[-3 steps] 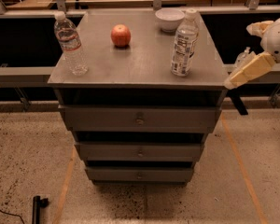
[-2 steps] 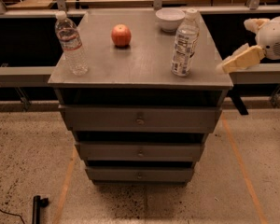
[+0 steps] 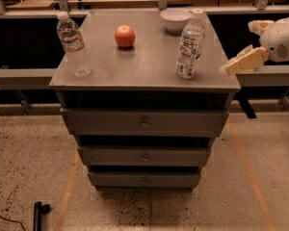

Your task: Pick blue plastic bottle

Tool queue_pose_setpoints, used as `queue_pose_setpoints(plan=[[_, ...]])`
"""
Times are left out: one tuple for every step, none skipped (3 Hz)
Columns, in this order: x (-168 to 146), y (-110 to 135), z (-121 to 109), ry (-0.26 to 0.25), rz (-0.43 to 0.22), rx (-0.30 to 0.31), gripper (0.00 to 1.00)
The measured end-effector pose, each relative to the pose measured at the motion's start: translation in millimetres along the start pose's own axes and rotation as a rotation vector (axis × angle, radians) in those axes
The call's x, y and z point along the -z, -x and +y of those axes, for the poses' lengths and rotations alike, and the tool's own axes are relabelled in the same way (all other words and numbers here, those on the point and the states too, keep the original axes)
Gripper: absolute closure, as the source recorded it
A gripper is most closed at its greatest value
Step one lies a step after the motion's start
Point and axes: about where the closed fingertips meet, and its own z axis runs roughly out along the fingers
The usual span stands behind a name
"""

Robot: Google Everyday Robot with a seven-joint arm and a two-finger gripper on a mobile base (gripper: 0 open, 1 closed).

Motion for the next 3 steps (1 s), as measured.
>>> queue_pose_setpoints(plan=[[-11.6, 3.0, -3.3, -0.010, -0.049, -0.035, 0.00], [-30.3, 7.5, -9.7, -0.007, -0.094, -0.067, 0.00], [-51.1, 14.7, -18.4, -0.006, -0.136, -0.092, 0.00]])
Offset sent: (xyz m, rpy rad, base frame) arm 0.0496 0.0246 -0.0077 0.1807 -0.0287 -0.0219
